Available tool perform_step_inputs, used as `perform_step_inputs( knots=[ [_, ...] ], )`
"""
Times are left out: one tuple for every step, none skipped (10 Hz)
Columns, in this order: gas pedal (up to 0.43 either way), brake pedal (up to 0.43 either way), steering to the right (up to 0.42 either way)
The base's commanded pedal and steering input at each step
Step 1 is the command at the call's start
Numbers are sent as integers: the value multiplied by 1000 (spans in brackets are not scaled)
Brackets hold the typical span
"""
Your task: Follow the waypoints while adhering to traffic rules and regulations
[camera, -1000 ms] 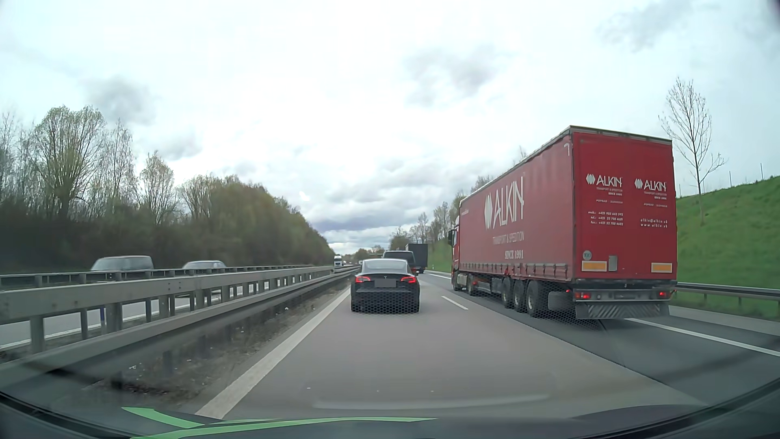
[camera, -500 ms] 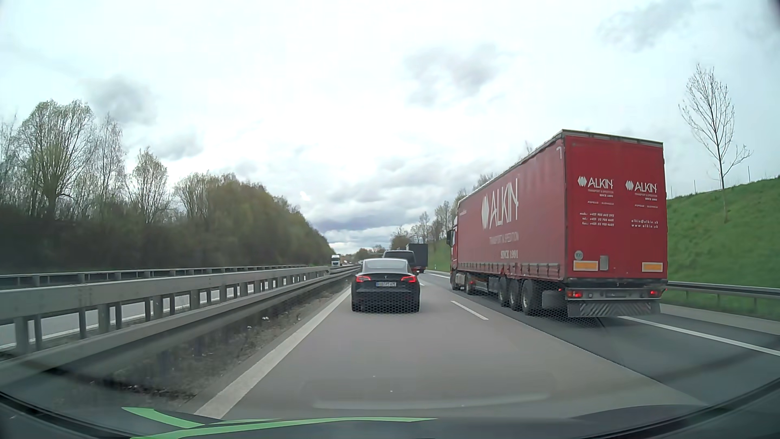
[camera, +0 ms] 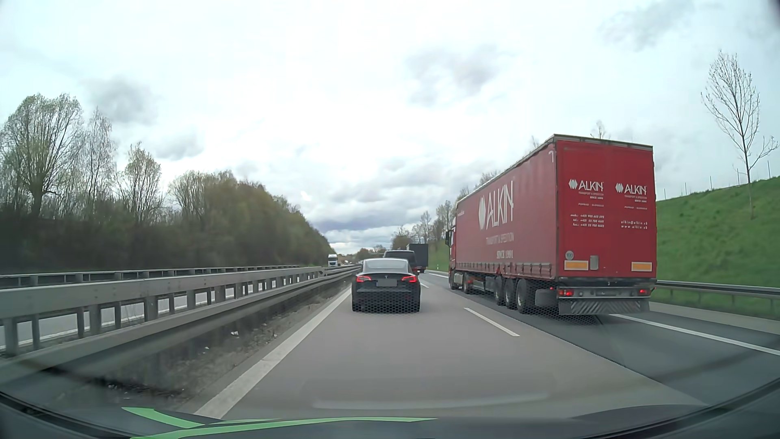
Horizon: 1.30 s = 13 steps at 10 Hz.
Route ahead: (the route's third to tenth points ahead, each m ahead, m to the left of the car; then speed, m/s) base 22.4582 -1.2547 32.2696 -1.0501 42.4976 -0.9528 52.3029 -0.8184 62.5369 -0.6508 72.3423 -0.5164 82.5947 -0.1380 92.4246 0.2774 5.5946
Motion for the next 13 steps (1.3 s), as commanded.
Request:
perform_step_inputs(
  knots=[
    [67, 0, -5],
    [67, 0, -5],
    [67, 0, -5],
    [67, 0, -5],
    [67, 0, -5],
    [67, 0, -5],
    [67, 0, -5],
    [67, 0, -5],
    [67, 0, -5],
    [67, 0, -5],
    [59, 0, -5],
    [0, 0, -5],
    [0, 0, -5]
  ],
)
